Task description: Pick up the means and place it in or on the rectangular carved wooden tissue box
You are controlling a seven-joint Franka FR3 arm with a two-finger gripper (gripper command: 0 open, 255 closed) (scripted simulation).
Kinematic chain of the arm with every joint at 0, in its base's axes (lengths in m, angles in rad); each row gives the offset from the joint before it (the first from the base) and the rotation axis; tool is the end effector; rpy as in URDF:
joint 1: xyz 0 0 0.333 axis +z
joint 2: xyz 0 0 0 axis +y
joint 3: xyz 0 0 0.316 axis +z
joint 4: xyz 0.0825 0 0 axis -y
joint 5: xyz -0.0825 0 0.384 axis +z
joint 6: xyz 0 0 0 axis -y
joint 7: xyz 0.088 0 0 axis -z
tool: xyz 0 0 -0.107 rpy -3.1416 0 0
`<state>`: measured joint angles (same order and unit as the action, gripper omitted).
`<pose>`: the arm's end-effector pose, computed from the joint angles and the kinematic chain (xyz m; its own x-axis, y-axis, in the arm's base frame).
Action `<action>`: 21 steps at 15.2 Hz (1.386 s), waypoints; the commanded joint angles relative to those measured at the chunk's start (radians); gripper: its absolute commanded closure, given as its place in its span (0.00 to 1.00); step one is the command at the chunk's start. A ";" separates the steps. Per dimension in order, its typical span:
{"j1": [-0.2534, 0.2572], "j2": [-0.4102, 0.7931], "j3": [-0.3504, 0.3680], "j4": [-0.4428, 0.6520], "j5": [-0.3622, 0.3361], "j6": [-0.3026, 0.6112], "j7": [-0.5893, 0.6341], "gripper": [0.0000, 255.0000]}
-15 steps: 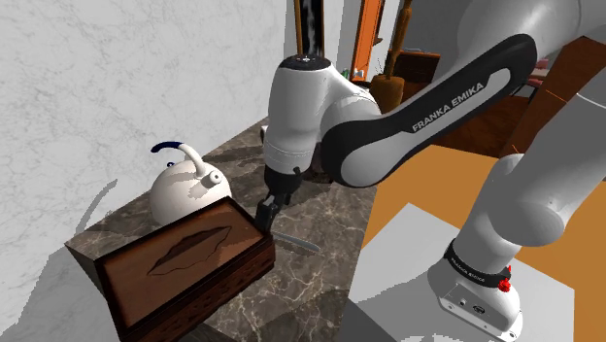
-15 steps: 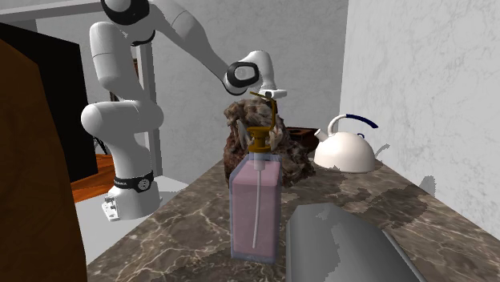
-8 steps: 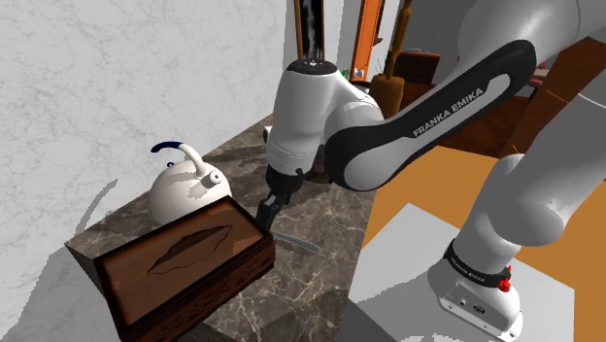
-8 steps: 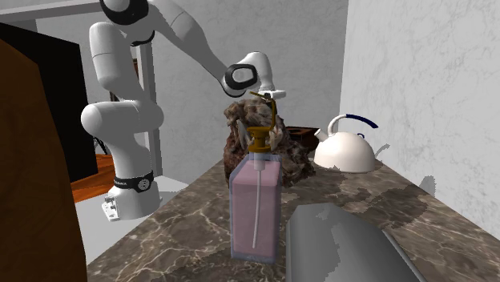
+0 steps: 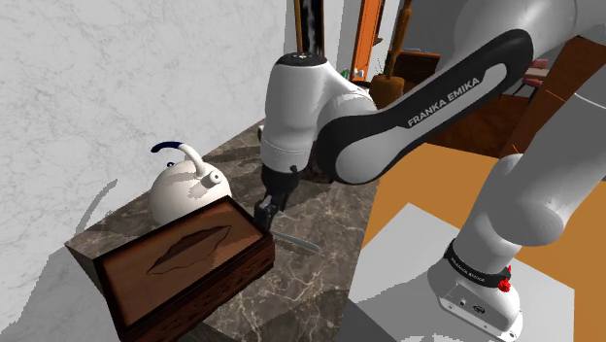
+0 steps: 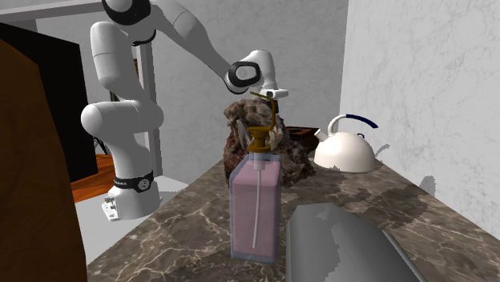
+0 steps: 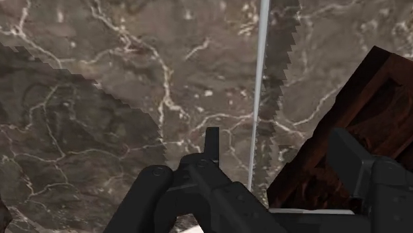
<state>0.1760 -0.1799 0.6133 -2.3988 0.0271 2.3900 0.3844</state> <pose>0.3419 0.3475 0.3862 0.9138 0.3733 0.1601 0.3745 -0.9269 0.0237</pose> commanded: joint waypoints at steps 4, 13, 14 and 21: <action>0.006 -0.012 -0.010 0.019 0.026 -0.101 -0.024 1.00; 0.025 -0.078 0.005 -0.119 0.045 0.064 -0.012 0.00; 0.020 -0.065 0.010 -0.122 0.035 0.079 -0.005 0.00; -0.020 -0.003 0.046 -0.135 -0.013 0.148 0.030 0.00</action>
<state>0.1679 -0.2385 0.6488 -2.5216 0.0236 2.5591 0.4011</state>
